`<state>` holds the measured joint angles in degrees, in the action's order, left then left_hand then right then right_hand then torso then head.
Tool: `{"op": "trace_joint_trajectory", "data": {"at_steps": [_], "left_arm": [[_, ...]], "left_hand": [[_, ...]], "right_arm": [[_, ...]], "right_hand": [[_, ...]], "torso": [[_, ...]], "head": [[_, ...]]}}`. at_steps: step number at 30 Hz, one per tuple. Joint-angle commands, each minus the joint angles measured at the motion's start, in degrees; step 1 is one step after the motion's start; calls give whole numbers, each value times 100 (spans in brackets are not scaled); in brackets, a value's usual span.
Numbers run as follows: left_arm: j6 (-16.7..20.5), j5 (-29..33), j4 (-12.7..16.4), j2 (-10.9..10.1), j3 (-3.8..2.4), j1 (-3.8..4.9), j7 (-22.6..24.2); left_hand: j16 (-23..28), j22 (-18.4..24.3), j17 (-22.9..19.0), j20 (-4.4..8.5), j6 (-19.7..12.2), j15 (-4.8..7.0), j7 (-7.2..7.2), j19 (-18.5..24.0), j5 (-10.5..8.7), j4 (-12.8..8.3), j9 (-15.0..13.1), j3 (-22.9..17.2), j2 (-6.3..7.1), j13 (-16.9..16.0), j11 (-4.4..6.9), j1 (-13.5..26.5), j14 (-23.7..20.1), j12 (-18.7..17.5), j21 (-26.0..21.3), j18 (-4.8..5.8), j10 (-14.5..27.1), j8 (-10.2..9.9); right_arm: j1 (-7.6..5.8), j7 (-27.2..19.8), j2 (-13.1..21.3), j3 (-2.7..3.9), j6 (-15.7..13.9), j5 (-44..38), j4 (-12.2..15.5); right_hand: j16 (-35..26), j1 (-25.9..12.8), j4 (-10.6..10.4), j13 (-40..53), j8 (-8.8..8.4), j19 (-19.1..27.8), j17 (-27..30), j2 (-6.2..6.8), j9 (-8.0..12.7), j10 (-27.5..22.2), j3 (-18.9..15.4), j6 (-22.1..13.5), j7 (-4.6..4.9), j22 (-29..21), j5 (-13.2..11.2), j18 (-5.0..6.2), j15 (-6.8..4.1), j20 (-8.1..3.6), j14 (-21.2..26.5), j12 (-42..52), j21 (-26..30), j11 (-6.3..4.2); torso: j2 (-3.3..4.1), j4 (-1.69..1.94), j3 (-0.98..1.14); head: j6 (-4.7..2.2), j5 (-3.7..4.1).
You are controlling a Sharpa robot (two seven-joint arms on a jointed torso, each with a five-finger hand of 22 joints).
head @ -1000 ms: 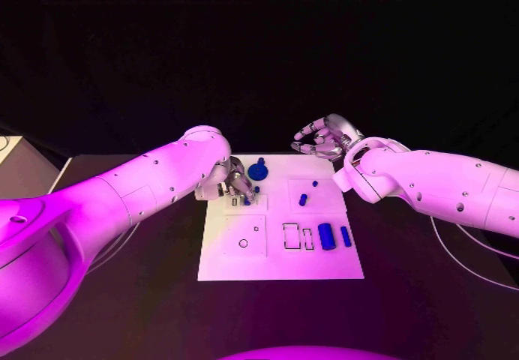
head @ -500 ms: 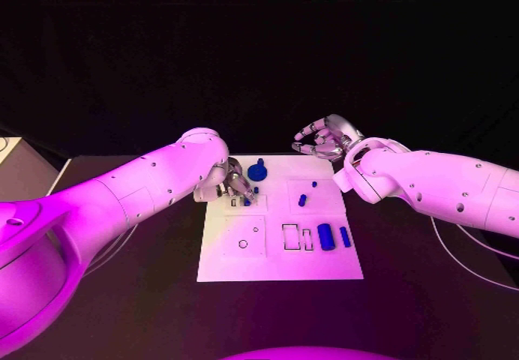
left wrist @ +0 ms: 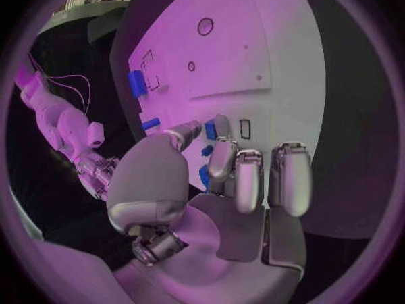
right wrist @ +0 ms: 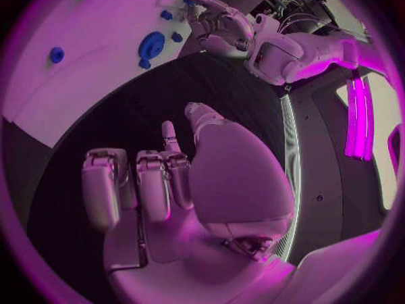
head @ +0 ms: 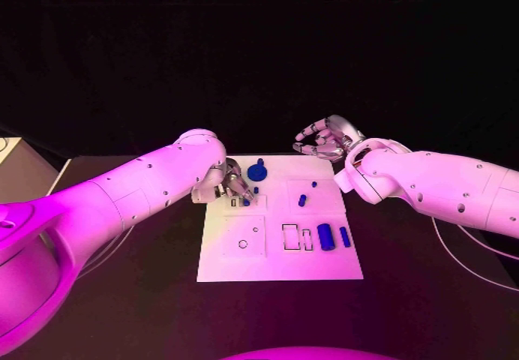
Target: Assemble the parts on the task board
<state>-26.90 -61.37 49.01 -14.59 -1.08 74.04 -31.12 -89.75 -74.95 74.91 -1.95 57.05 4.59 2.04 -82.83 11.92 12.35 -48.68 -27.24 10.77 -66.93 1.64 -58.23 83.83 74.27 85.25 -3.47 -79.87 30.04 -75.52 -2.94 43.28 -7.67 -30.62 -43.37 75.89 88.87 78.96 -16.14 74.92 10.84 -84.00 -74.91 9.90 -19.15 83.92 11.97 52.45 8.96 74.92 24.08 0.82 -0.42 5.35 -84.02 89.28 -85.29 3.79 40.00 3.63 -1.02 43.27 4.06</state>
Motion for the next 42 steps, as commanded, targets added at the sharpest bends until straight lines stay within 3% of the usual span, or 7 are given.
{"op": "trace_joint_trajectory", "data": {"at_steps": [1,6,18,23,27,31,42], "left_arm": [[88,-17,86,-46,-4,-2,55],[165,-33,266,-165,-21,0,66],[267,-43,662,-408,-217,11,73],[303,1,878,-547,-427,13,73],[441,79,1002,-693,-589,22,93],[788,181,1005,-820,-693,39,157],[1731,156,648,-900,-762,52,408]], "left_hand": [[-25,-461,1509,10,44,1,25,-20,-303,113,-18,154,23,-6,1,-43,617,15,-36,93,1,-35],[-25,-462,1509,7,65,-2,28,-21,-895,363,-47,465,28,-16,-1,-132,617,20,-40,92,-4,-63],[-25,-470,1509,10,75,1,24,-27,-911,431,-63,652,57,-27,0,-94,617,26,-38,94,-9,-69],[-25,-380,1509,11,18,-1,36,35,-905,397,-76,686,-31,115,-9,-269,617,-79,-87,72,73,-95],[-16,-149,1494,-11,-238,-31,97,202,-898,251,-35,427,-202,444,-58,-825,612,-340,-218,17,314,-249],[253,296,1070,-100,-501,-168,271,539,-895,192,103,-70,-126,1225,-211,-1187,440,-979,-491,-86,913,-494],[253,352,1061,-195,-653,-274,412,575,-901,347,290,-291,45,1525,-332,-1104,436,-1179,-540,-100,1080,-680]], "right_arm": [[11,-70,7,2,27,-45,3],[27,-72,18,2,20,-16,2],[60,-79,36,2,2,1,-55],[71,-90,45,2,-9,8,-75],[75,-109,59,2,-33,22,-97],[77,-151,79,2,-76,51,-117],[75,-342,117,2,-292,175,-196]], "right_hand": [[-30,-40,7,1433,-20,-399,-1124,38,-5,534,42,-30,6,1193,18,38,19,23,-507,-30,34,30],[-33,-49,4,1429,-24,-398,-1116,46,-8,529,48,-37,7,1191,26,38,20,24,-505,-36,38,32],[-35,-54,2,1424,-25,-395,-1111,50,-9,525,48,-40,9,1186,26,40,20,24,-504,-42,45,33],[-35,-54,2,1424,-25,-395,-1111,50,-9,525,48,-40,9,1186,26,40,20,24,-504,-42,45,33],[-35,-54,2,1424,-25,-395,-1111,50,-9,525,48,-40,9,1186,26,40,20,24,-504,-42,45,33],[-36,-63,-2,1414,-27,-394,-1111,52,-12,515,56,-44,10,1184,30,41,22,24,-504,-56,49,34],[-283,-123,2,823,-29,-101,-585,149,-82,-44,223,-66,-7,729,161,205,-4,8,-362,-864,796,10]], "torso": [[-7,7,-6],[-11,11,-10],[-14,5,-6],[-9,3,-9],[-14,16,-3],[-9,25,1],[36,21,-19]], "head": [[-9,0],[-22,4],[-50,-23],[-85,-27],[-101,-21],[-121,-20],[-205,-29]]}}
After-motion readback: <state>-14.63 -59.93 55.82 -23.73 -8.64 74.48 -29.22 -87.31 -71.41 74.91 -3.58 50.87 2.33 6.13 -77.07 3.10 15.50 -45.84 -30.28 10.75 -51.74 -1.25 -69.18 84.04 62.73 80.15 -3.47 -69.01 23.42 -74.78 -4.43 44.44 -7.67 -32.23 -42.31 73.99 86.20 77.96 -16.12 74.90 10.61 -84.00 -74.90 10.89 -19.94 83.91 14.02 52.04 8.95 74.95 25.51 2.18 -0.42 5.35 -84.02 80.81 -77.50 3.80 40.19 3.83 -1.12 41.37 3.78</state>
